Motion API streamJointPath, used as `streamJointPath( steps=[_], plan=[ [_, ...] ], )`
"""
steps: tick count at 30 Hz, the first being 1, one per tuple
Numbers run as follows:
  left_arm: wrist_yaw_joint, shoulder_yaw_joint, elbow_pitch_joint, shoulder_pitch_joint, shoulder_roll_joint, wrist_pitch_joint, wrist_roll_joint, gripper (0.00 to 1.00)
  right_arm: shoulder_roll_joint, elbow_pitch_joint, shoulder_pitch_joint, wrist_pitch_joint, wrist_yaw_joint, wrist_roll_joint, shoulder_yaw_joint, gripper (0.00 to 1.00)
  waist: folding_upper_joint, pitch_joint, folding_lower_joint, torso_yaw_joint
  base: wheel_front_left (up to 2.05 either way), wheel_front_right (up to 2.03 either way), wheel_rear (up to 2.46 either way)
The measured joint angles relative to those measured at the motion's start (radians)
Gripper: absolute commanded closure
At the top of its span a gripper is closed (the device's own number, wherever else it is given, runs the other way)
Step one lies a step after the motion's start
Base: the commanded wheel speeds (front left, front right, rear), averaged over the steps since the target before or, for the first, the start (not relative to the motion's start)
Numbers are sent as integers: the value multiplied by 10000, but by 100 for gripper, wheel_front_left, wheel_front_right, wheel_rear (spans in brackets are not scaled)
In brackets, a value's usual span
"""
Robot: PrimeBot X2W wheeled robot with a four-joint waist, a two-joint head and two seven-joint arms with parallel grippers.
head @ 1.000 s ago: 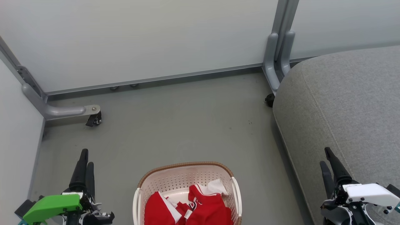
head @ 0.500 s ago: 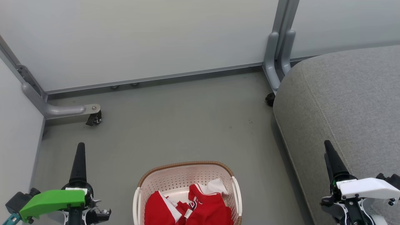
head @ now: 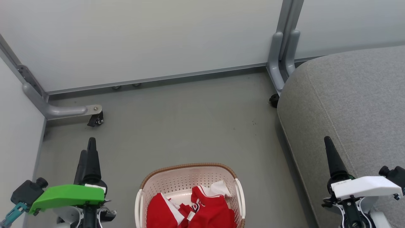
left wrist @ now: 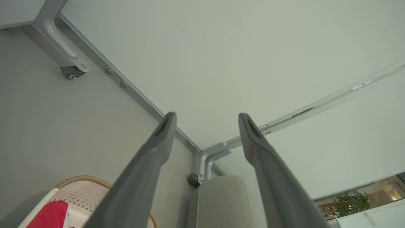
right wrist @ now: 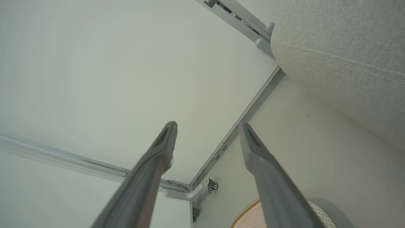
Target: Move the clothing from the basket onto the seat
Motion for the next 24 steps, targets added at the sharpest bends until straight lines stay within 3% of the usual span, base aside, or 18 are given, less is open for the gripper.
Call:
streamJointPath(
  steps=[24],
  plan=[
    [380,-997,-67,-12,25,-742,4610,0,-35,-389,5,-759,0,-3591,395,0,0,4,0,100,0,0,0]
  ],
)
